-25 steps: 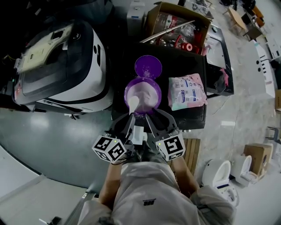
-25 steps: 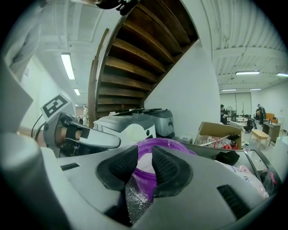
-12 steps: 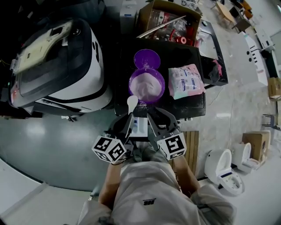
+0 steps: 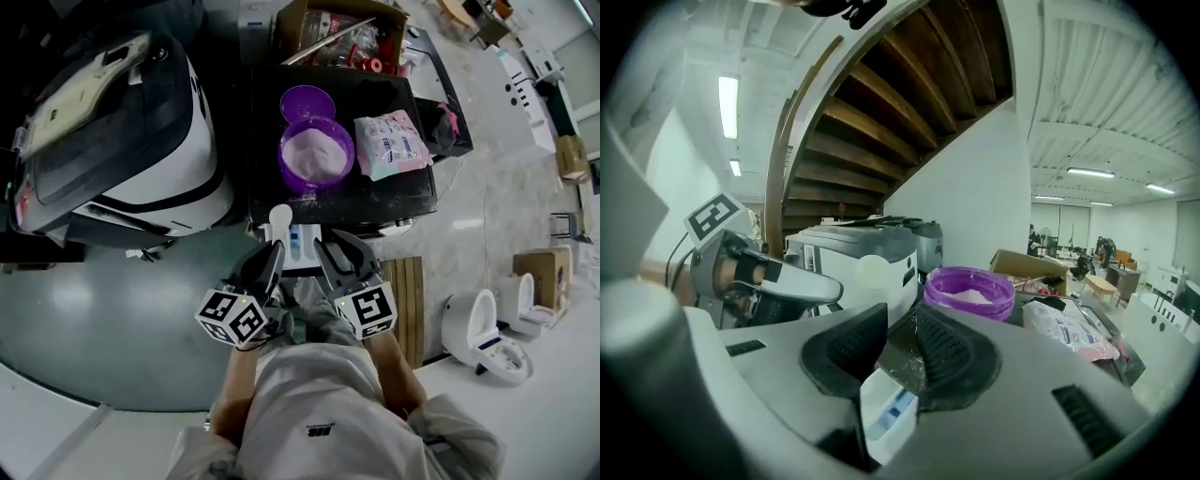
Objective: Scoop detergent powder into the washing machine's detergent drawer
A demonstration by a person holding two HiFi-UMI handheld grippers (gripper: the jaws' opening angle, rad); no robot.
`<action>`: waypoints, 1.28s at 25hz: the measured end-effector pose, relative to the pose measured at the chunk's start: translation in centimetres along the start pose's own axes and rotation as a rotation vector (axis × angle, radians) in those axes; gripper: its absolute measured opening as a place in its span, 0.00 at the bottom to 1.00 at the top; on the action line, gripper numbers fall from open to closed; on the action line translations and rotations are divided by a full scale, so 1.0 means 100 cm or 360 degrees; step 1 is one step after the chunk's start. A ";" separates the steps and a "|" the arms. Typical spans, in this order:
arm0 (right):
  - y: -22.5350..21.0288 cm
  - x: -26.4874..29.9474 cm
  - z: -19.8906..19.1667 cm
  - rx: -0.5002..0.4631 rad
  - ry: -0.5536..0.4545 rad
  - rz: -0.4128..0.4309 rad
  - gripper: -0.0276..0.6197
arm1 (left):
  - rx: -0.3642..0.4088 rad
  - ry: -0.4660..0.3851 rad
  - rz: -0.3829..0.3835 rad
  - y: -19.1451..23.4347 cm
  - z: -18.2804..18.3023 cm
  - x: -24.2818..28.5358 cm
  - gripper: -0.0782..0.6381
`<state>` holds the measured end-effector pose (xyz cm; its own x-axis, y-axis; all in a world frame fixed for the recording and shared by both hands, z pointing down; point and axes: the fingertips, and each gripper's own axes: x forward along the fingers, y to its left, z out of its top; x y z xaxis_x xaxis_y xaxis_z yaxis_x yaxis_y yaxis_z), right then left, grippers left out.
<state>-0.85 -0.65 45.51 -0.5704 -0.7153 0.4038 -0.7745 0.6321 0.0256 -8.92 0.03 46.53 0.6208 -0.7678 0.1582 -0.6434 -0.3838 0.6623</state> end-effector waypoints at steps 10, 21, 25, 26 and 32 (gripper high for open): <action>0.027 -0.010 -0.029 0.0018 0.0061 -0.0013 0.19 | -0.0041 0.0038 0.0026 0.013 -0.032 -0.029 0.13; 0.032 -0.002 -0.077 0.0054 0.0166 0.0066 0.19 | -0.0045 0.0096 0.0142 0.046 -0.072 -0.033 0.13; 0.033 0.005 -0.095 0.0058 0.0201 0.0089 0.19 | -0.0013 0.0173 0.0175 0.061 -0.091 -0.028 0.13; 0.033 0.007 -0.100 0.0061 0.0209 0.0093 0.19 | -0.0001 0.0196 0.0185 0.065 -0.096 -0.027 0.13; 0.031 0.016 -0.124 0.0088 0.0272 0.0107 0.19 | 0.0081 0.0326 0.0245 0.082 -0.121 -0.018 0.13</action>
<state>-0.79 3.85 57.57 -0.5705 -0.6078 0.5523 -0.7527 0.6561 -0.0555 -9.91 4.50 60.53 0.5883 -0.7012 0.4027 -0.7558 -0.2998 0.5822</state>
